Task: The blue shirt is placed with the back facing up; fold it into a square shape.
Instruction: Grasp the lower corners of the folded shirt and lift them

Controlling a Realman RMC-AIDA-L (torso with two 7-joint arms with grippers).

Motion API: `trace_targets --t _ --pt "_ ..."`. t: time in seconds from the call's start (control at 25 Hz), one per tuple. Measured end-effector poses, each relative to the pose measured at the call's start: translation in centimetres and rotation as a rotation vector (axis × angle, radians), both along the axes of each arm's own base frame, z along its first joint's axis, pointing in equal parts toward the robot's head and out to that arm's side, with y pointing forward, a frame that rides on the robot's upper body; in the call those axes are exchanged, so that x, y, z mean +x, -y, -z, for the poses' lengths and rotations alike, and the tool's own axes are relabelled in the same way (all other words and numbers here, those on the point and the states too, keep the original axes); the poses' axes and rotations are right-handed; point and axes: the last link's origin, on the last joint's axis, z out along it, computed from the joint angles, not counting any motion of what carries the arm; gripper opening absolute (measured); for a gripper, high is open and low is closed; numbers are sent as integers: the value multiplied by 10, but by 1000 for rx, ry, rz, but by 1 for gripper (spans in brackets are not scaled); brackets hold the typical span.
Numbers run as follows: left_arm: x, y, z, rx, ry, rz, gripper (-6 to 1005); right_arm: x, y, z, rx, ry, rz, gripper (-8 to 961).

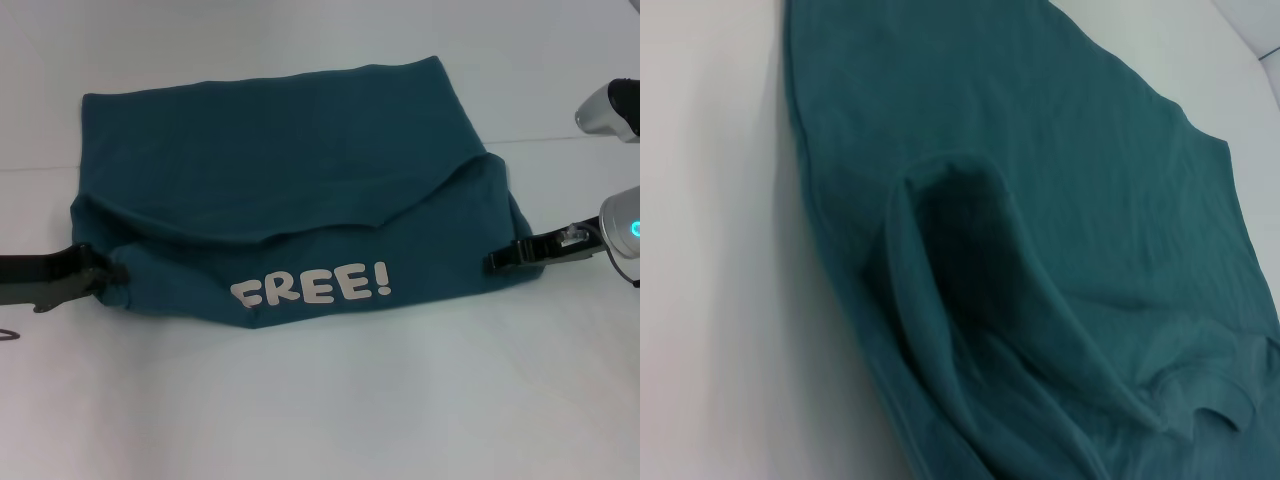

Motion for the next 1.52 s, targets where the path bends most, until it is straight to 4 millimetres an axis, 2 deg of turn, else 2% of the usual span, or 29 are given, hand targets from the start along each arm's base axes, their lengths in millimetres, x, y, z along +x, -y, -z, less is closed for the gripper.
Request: trace_targets --t 0.28,0.6,0.84,1.08,1.28,1.32,1.36,1.52 --pt "1 1 2 -5 2 0 48 -5 -1 -2 14 -43 4 505" --pt "1 1 2 -9 2 0 48 -6 -1 -2 7 -43 4 275" --pt "2 3 2 -28 2 9 49 -6 1 -6 -11 -57 20 54" --pt "4 14 -10 -128 -21 40 49 -24 13 -23 -132 -101 39 33" --pt "6 34 -22 -244 -29 67 49 -41 40 -31 -328 -150 79 33" --pt "6 34 -22 -244 -29 67 49 -41 40 -31 -328 -150 79 33" --pt "6 46 -26 -295 -28 79 49 -42 45 -30 -357 -157 86 33" --pt "1 69 -28 -401 -34 70 50 -44 67 -26 -488 -196 117 33"
